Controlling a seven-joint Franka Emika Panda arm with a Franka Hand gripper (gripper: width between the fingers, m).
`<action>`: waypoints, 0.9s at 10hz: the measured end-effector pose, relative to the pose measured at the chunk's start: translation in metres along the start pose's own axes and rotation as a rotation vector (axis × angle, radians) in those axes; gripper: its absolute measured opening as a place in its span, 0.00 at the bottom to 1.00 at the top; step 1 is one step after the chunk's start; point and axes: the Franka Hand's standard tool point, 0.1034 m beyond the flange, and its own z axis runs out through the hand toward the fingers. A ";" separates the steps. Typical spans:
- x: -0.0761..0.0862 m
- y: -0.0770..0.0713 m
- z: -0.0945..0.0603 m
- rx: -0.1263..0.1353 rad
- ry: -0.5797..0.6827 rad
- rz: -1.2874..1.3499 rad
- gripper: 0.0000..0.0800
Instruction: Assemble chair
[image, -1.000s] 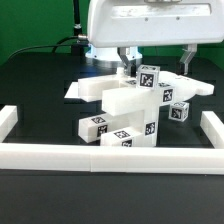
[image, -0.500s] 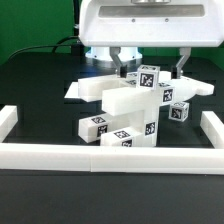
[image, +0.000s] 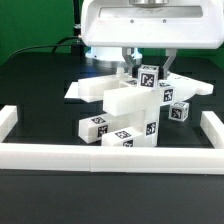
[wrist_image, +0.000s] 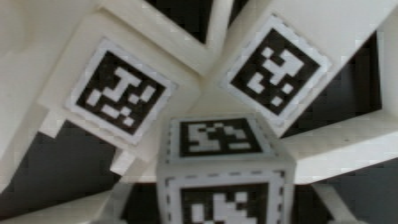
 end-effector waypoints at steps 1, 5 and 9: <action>0.000 0.000 0.000 0.001 0.000 0.069 0.36; 0.000 -0.001 0.000 0.017 -0.006 0.359 0.36; 0.000 -0.001 0.000 0.037 -0.021 0.778 0.36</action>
Offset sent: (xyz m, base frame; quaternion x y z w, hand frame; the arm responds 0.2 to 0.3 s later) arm 0.0000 0.0000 0.0000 0.0000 0.0000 0.1296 0.9916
